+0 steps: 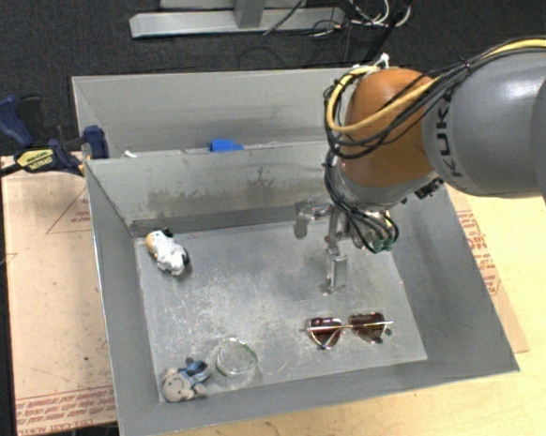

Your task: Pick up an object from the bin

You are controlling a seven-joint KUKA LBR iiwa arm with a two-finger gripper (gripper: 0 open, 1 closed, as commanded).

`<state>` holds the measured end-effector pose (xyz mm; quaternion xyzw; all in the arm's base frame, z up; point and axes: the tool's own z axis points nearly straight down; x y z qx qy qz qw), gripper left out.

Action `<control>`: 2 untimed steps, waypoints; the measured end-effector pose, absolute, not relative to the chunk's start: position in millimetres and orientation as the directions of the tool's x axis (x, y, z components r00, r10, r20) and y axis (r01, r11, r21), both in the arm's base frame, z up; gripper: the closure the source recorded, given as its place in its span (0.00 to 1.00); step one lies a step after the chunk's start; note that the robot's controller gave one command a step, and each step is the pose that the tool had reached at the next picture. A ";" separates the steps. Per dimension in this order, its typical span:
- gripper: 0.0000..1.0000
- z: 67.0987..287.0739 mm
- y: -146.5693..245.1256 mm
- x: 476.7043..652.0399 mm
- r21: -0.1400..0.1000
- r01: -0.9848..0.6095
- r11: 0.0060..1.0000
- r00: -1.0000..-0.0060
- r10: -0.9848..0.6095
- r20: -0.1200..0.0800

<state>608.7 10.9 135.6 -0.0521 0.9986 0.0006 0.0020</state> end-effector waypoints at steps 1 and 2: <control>0.00 144.6 -38.8 532.0 0.002 -0.063 0.998 -0.998 -0.063 0.004; 0.00 137.6 -49.2 539.0 0.001 -0.074 0.997 -0.997 -0.074 -0.002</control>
Offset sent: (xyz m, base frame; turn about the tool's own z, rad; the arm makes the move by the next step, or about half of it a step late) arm -0.0669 -0.0657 -0.0058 0.0226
